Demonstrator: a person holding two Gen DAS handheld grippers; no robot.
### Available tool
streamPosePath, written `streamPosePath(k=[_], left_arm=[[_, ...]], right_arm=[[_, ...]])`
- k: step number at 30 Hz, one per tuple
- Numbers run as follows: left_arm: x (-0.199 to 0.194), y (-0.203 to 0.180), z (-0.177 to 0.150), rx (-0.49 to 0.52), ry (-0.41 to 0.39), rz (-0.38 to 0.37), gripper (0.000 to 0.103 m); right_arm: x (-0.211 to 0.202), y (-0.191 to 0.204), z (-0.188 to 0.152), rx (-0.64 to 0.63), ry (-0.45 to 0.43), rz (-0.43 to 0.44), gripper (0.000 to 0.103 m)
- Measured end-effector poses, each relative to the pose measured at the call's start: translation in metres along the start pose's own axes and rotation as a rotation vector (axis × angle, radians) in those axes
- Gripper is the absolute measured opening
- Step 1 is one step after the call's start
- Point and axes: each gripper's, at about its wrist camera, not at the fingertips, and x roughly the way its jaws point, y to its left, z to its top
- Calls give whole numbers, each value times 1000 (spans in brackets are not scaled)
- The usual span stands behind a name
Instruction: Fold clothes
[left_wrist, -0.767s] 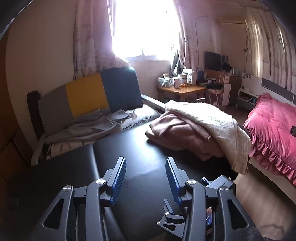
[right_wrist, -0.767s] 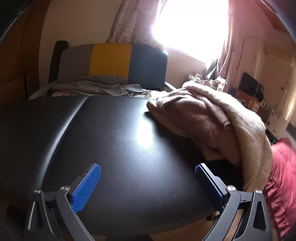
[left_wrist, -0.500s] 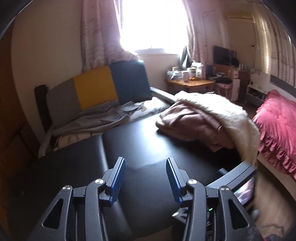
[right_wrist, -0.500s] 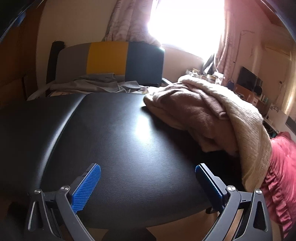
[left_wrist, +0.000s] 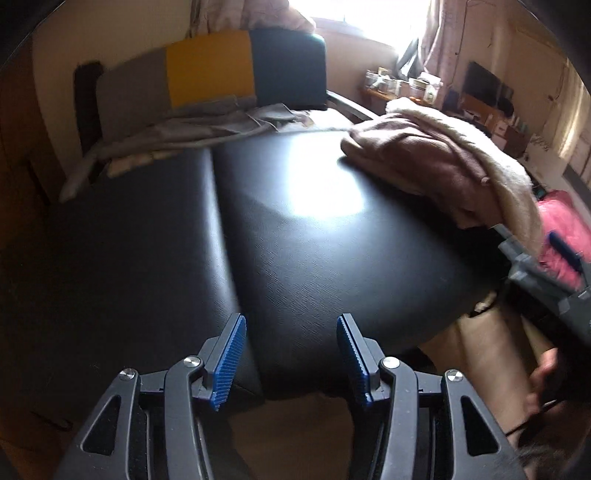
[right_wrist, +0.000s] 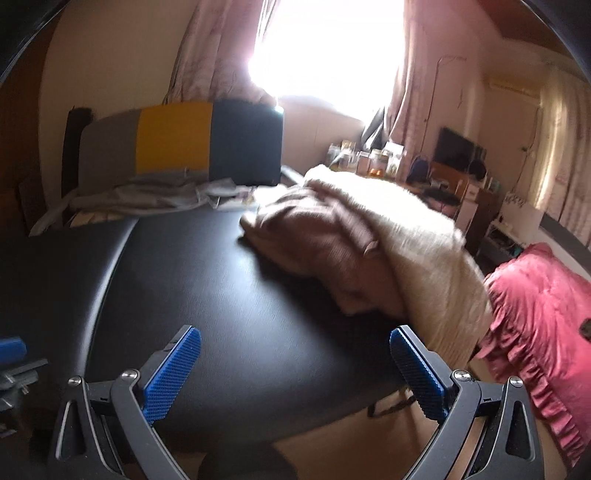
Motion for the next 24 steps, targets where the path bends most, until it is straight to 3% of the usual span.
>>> streamPosePath(k=[5,10,17,24], left_arm=[[-15,-13,10,80,-131,78,52],[-16,-16,26,104,-156,66,52],[27,-23,17,90,-28,65,52],[70,-29,2,115,97,68,52]], right_arm=[[7,-24,24,112,11,46,103],[13,-33,36,113,-18,-5,103],[28,-54,36,192,-9,146,103],[64,-63,26,158,121,114,103]])
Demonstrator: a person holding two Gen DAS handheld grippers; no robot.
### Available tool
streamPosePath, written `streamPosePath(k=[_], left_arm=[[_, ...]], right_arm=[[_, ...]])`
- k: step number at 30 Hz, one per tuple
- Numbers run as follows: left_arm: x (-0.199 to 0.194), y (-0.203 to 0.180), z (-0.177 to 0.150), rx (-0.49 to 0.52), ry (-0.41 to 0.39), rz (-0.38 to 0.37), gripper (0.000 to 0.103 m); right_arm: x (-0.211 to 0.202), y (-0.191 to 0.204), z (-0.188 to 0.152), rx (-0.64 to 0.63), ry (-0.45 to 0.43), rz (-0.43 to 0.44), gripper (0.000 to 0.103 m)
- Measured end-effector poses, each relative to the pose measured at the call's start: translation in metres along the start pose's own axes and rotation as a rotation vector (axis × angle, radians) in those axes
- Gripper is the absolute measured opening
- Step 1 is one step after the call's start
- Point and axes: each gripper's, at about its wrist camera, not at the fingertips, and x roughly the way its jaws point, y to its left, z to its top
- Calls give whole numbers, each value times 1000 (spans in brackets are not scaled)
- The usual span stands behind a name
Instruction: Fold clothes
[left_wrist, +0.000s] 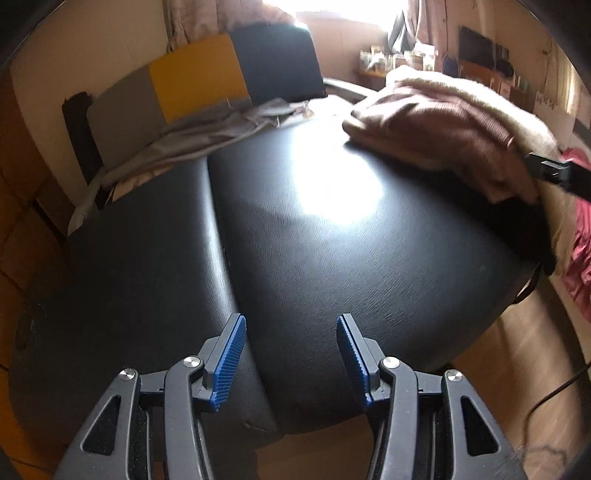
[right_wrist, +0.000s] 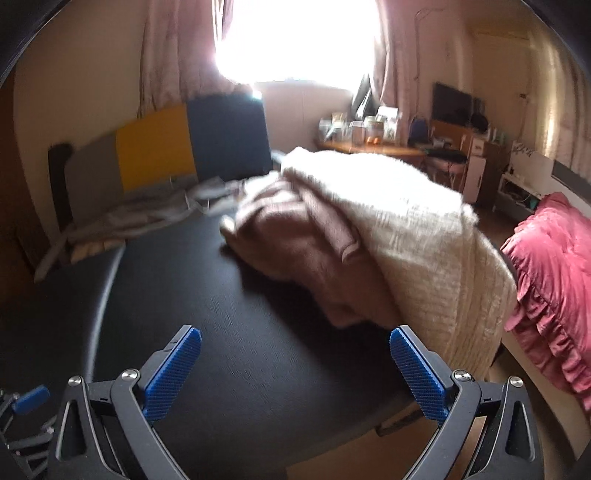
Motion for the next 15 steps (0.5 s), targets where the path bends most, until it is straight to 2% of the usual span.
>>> streamPosePath(k=[2,5,6,10,15], left_arm=[[15,1,-3,-8,51,-37,52],[31,7,-4,-29,100,-90,52],[36,9,-3,-36,109,-114,52],[60,20,2,-92,159,-177,52],[71,29,1,-133,169,-194,54]], right_arm=[[5,-16,1,37,26,73,103],[8,-53,9,183,68,272,103],[8,-64,15,219,66,306,103],[4,-112,49,321,-26,287,103],[36,-148,87,325,-32,168,103]])
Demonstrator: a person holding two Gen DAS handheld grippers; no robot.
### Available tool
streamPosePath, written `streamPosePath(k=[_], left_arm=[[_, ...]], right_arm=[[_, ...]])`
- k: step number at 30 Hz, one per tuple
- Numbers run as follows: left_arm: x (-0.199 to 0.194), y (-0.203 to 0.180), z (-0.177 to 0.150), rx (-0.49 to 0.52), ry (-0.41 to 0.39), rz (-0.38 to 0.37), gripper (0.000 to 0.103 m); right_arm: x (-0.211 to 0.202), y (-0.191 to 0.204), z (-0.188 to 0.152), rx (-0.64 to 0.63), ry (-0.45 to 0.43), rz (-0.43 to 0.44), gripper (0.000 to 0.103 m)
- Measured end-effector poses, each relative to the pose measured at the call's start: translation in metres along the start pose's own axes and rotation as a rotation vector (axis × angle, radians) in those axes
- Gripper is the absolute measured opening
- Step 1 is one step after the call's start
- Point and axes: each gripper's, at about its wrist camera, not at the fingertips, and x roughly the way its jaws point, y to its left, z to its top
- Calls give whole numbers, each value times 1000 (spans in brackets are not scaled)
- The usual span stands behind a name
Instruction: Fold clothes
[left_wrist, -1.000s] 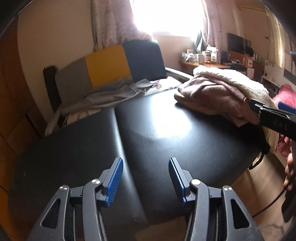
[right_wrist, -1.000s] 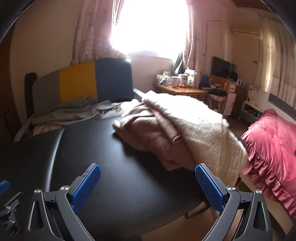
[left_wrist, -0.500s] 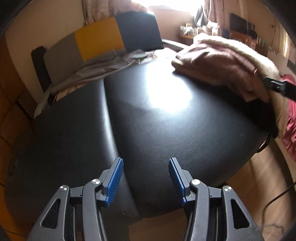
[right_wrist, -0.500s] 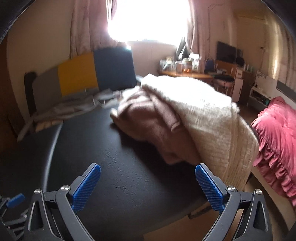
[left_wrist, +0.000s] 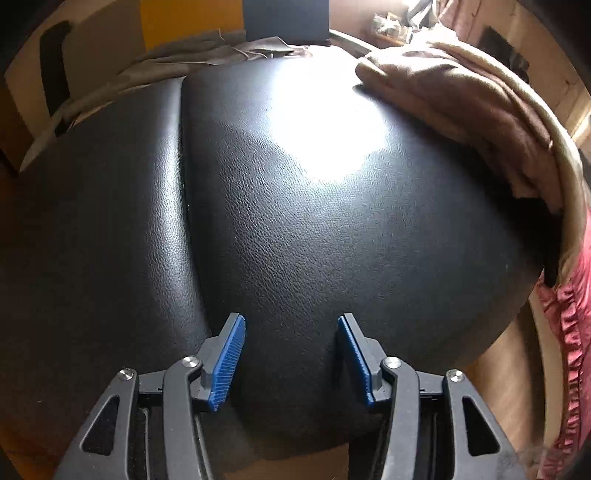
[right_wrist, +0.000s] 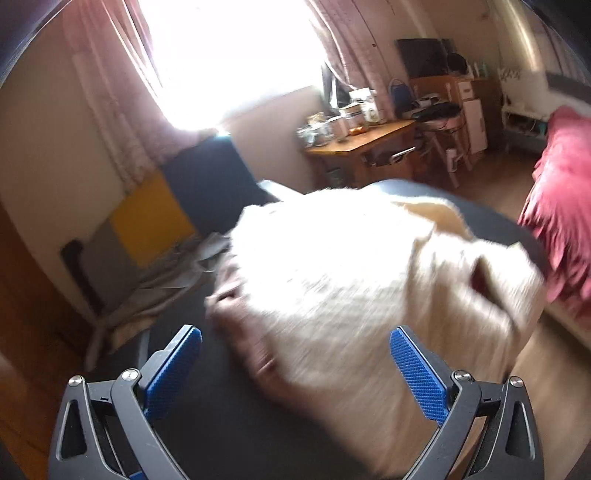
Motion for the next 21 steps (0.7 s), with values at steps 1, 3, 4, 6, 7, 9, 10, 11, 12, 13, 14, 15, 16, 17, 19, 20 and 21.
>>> streamPosePath(k=[1,3,4,6,7,9,10,11,12,13,14,15,16,17,19,20,21], left_arm=[[0,2,1,-10,-3,-7,56],[1,5,2,-21,0,-15,64],[3,9,2,-39,12,-24,74],[6,19,-2,-96,26,-62,81],[4,22,-5,-112,21,-83,81],[2,21,-6,-105,27,-83,81],[0,18,-7,-93,29,-71,81],[-1,15,-9,-76,26,-55,82],[-3,12,-12,-64,17,-46,83],[-4,11,-14,-59,7,-46,84],[-7,11,-17,-52,-7,-47,84],[-9,10,-20,-44,-17,-49,84],[-11,9,-22,-37,-22,-50,85],[-13,9,-24,-37,-21,-56,85],[-16,9,-24,-40,-7,-59,85],[-18,9,-22,-44,10,-57,85],[-20,9,-20,-55,30,-57,85]], right_arm=[[11,-8,8,28,4,-2,103],[31,-24,19,107,10,-10,103],[42,-30,22,159,18,-4,103],[59,-28,19,216,48,93,103],[68,-18,15,211,76,151,103],[76,20,-1,96,118,249,103],[78,37,-10,49,142,303,103],[78,50,-21,25,172,368,103],[77,65,-35,-3,212,435,103],[77,83,-53,-39,265,487,103],[76,95,-71,-72,298,495,103],[75,102,-86,-82,321,494,103],[74,109,-102,-93,344,493,103],[73,116,-117,-104,367,492,103],[67,125,-140,-122,402,489,103],[63,127,-150,-131,416,487,103],[59,129,-159,-140,429,481,103]])
